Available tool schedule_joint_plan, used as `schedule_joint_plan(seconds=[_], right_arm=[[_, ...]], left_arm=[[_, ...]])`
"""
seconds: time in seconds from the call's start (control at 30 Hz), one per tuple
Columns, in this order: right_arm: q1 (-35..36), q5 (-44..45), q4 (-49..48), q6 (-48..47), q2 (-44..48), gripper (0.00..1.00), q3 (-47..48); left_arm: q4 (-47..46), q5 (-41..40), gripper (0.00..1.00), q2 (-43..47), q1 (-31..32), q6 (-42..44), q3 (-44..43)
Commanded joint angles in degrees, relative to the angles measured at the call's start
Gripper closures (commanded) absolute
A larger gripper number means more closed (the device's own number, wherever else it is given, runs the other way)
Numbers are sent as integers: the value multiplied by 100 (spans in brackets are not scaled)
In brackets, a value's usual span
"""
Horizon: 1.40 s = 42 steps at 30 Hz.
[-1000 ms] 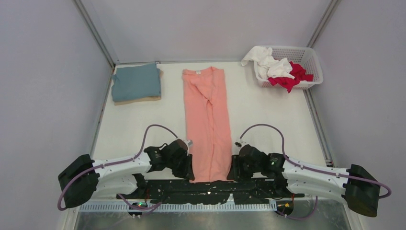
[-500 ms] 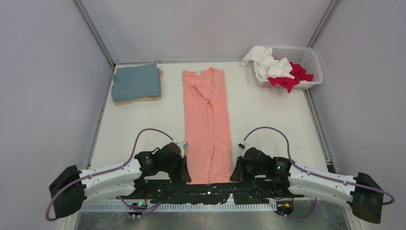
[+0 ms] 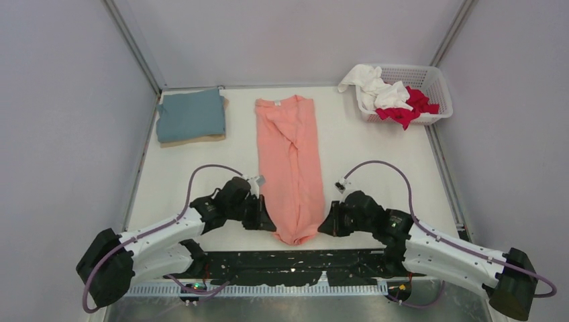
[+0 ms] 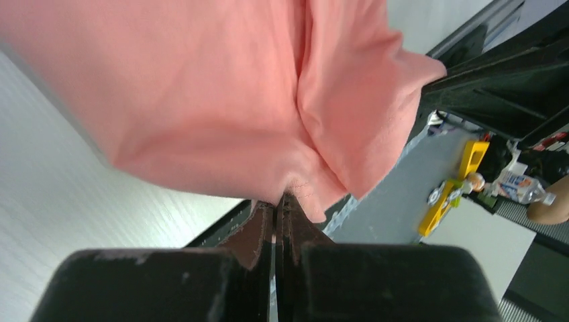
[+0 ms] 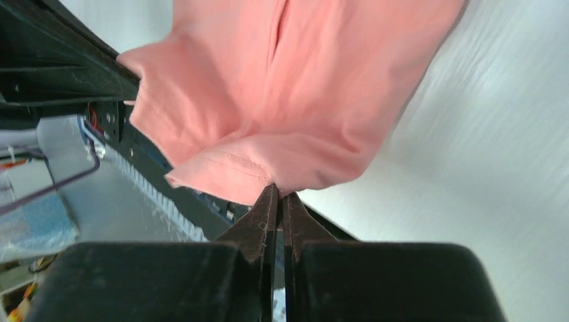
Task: Fold and stack the t-shirts
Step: Fold the folded rectangular tshirt in 1/3 of the way
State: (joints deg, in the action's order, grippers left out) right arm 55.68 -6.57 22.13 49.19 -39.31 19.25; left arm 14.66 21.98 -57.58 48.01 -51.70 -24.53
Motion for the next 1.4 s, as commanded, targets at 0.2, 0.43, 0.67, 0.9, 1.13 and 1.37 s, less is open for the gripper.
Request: schedule_joint_plan(seconds=[0.2, 0.43, 0.67, 0.9, 1.13, 1.37], right_arm=[[-1905, -322, -1246, -1381, -1594, 94, 1381], [-2522, -344, -1810, -1867, -3227, 94, 2457], [-2985, -466, -1806, -2046, -4409, 94, 3531], [-3357, -706, -1910, -2086, -5192, 94, 4055], [-3481, -938, -2075, -2237, -5866, 94, 4340], [-3636, -1094, -2005, -2328, -6538, 87, 4885]], left_arm=[[-171, 169, 100, -1161, -1308, 826, -1596], [206, -923, 100, -2089, -1755, 849, -2659], [446, -1478, 100, -2946, -2054, 945, -3516], [417, -1377, 100, -3688, -2442, 841, -3968], [342, -1211, 100, -4180, -2535, 837, -4213], [440, -1260, 100, -4504, -2646, 761, -4409]])
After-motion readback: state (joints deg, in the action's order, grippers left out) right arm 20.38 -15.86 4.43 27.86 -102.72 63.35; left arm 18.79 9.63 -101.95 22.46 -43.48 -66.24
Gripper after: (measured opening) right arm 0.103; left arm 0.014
